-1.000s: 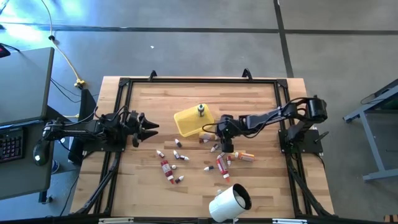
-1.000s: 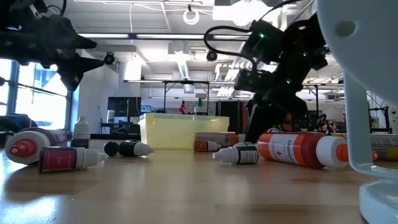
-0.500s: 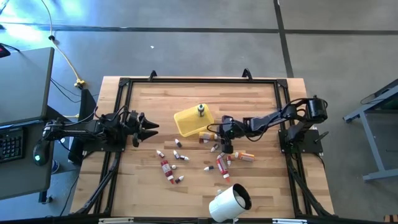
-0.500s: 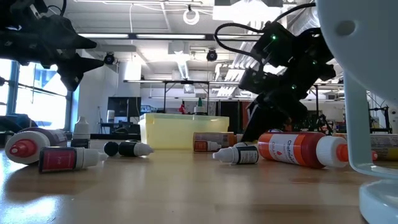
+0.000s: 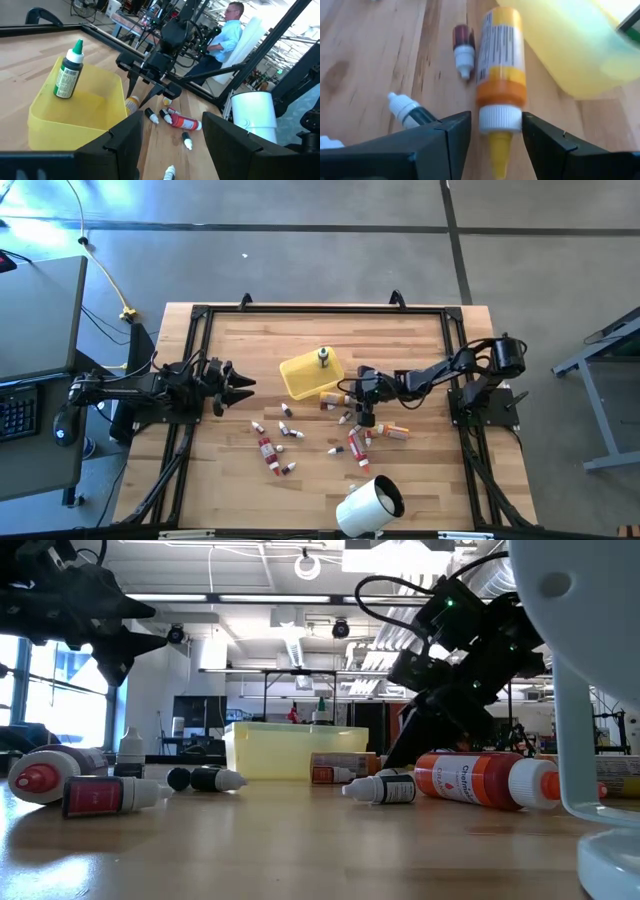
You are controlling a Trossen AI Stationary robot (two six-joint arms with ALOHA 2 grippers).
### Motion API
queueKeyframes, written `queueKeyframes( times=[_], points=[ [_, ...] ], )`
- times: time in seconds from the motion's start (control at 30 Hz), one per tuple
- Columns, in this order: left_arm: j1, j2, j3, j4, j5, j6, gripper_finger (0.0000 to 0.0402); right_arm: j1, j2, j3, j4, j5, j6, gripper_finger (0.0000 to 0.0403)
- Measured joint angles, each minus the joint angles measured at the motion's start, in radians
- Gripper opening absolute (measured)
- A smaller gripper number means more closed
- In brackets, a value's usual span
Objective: Pick & Place food coloring
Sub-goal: Put the top large yellow food coloring bottle into the yellow container
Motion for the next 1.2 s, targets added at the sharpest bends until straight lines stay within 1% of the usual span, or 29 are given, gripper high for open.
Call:
queueKeyframes(
  times=[0.17,0.27,0.37,0.5,0.6,0.7,0.77,0.8,0.87,0.97,1.07,1.13,1.2],
  points=[
    [0.000,0.000,0.000,0.000,0.001,0.000,0.0202,0.000,0.053,-0.001,0.061,0.002,-0.011,0.0138],
    [0.000,0.000,0.000,0.000,0.003,0.000,0.0202,-0.001,0.062,-0.001,0.097,0.007,-0.012,0.0122],
    [0.000,0.000,0.000,0.000,0.003,0.000,0.0202,-0.002,0.063,-0.001,0.110,0.007,-0.022,0.0119],
    [0.000,0.000,0.000,0.000,0.003,-0.001,0.0202,-0.002,0.063,-0.001,0.109,0.008,-0.022,0.0126],
    [0.000,0.000,0.000,0.000,0.003,0.000,0.0202,0.000,0.037,-0.002,0.098,0.014,-0.021,0.0122],
    [0.000,0.000,0.000,0.000,0.003,-0.001,0.0202,0.008,-0.029,0.006,0.068,0.030,-0.022,0.0115],
    [0.000,0.000,0.000,0.000,0.002,-0.001,0.0202,0.017,-0.082,0.032,-0.015,0.049,-0.026,0.0114],
    [0.000,0.000,0.000,0.000,0.002,-0.001,0.0202,0.023,-0.110,0.052,-0.084,0.063,-0.037,0.0114],
    [0.000,0.000,0.000,0.000,0.002,-0.001,0.0202,0.040,-0.158,0.105,-0.253,0.089,-0.065,0.0119],
    [0.000,0.000,0.000,0.000,0.002,-0.001,0.0202,0.068,-0.205,0.222,-0.524,0.140,-0.107,0.0124],
    [0.000,0.000,0.000,0.002,-0.001,0.000,0.0202,0.092,-0.209,0.377,-0.761,0.226,-0.194,0.0122],
    [0.000,0.000,0.000,0.002,-0.002,-0.001,0.0202,0.094,-0.192,0.495,-0.879,0.287,-0.273,0.0118],
    [0.000,0.000,0.000,0.002,-0.008,-0.001,0.0202,0.087,-0.156,0.614,-0.980,0.326,-0.344,0.0117]
  ],
)
